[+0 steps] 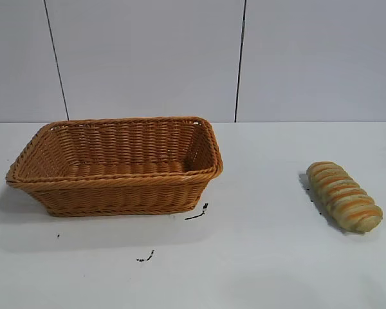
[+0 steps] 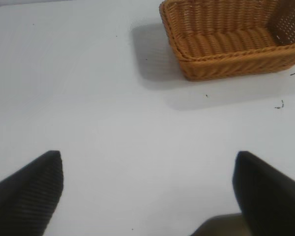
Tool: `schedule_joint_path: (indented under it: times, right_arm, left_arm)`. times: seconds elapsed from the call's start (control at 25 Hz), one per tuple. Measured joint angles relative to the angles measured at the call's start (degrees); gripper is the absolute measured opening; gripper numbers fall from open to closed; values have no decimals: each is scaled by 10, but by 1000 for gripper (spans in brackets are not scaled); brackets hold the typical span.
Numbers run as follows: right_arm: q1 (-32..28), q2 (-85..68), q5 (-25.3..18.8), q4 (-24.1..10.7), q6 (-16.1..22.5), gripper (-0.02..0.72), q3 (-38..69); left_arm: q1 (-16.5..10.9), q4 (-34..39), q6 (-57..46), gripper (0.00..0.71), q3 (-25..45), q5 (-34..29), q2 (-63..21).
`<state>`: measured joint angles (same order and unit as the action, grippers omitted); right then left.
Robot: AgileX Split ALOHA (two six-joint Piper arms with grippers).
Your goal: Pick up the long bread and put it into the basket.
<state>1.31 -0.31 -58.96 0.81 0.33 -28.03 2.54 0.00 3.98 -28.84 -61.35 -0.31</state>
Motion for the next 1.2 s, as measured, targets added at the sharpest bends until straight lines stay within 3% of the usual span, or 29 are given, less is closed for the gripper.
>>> schedule_joint_path:
  times: [0.56,0.96,1.2]
  right_arm:
    - [0,42,0,3,-3,616,-14]
    - [0,413,8,4,-3,660,-153]
    - [0,663,43,-1,-3,660,-247]
  left_arm:
    - [0,0,0,696,0,0,0]
    - [0,0,0,696,0,0,0]
    - [0,0,0,696,0,0,0]
